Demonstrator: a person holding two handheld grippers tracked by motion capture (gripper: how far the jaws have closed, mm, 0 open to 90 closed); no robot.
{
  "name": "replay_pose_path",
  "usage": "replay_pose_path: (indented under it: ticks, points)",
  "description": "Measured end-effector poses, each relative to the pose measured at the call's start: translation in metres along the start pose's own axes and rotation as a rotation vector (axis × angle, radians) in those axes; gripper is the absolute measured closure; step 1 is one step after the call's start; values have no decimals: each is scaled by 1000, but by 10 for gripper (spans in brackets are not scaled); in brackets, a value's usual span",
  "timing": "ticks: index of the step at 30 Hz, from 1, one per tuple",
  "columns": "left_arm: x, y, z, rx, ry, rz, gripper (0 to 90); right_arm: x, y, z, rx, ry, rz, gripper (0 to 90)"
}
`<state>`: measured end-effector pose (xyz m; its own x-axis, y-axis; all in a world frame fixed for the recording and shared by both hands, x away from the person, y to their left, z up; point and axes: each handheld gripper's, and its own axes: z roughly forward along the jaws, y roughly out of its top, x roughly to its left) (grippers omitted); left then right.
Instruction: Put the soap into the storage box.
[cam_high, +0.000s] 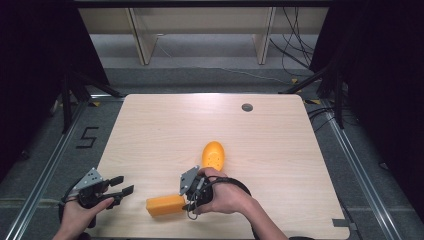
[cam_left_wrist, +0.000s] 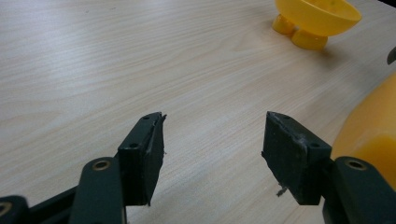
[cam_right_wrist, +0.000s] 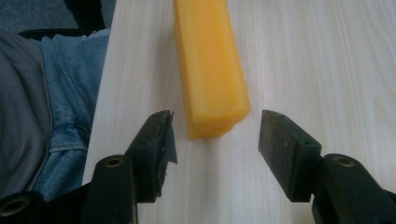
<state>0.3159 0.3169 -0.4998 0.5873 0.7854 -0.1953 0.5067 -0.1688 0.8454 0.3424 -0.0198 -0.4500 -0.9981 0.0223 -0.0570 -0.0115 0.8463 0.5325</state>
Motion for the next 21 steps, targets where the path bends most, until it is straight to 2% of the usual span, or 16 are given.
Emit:
replay_pose_path:
  ticks: [3, 5, 6, 8, 11, 15, 21]
  points:
    - [0, 0, 0, 0, 0, -1, 380, 2, 4, 4, 13, 6, -1, 414]
    - [-1, 0, 0, -3, -2, -3, 380, 1, 7, 6, 20, 11, -25, 399]
    - [-1, 0, 0, -2, -1, -2, 380, 2, 9, 7, 34, 4, -26, 393]
    - [-1, 0, 0, -4, -2, -4, 380, 2, 16, 10, 63, 12, -60, 387]
    - [0, 0, 0, 0, -6, -2, 381, 2, 20, 12, 75, 18, -53, 386]
    - [0, 0, 0, -1, -7, -3, 380, 1, 26, 17, 72, 30, -92, 385]
    - [0, 0, 0, 1, -7, -2, 380, 1, 34, 23, 95, 44, -100, 385]
